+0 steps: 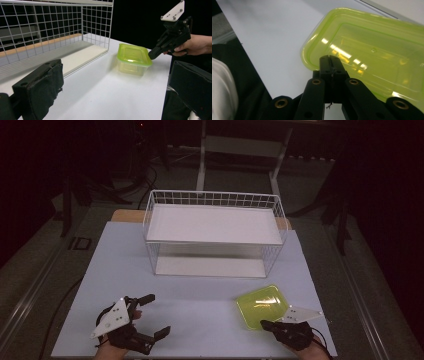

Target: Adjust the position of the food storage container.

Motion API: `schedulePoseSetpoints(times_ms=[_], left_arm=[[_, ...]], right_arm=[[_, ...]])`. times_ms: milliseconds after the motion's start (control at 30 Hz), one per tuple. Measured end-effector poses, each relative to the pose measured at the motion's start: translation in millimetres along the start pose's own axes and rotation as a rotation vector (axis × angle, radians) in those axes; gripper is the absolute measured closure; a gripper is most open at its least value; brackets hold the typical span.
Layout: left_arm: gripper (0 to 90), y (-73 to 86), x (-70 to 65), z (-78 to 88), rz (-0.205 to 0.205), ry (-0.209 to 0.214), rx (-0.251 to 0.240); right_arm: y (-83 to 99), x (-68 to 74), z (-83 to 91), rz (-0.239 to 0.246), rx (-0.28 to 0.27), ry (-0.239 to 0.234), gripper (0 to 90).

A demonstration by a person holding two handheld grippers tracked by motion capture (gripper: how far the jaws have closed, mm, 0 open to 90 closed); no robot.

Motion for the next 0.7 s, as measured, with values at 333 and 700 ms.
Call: schedulePoseSetpoints(times_ms=[333,700], left_arm=[[0.0,0.7,-0.1,-0.6,-0.005,0.003,0.007],[0.0,1.1,-0.5,-0.3,0.000,0.007,0.009]], right_arm=[[1.8,1.9,-3.8,0.032,0.023,0.014,90.0],[-9.5,-4.2,-15.8,0.057,0.034,0.005,90.0]])
Point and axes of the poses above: each handheld gripper's, and its own axes: z roughly backward along the jaws, y roughly out of its underside, x roughly to its left, the point moved 4 cm from there along -z, roughly forward along the jaws, and after that the axes turned 11 degrees about -y, right-handed, at the moved point
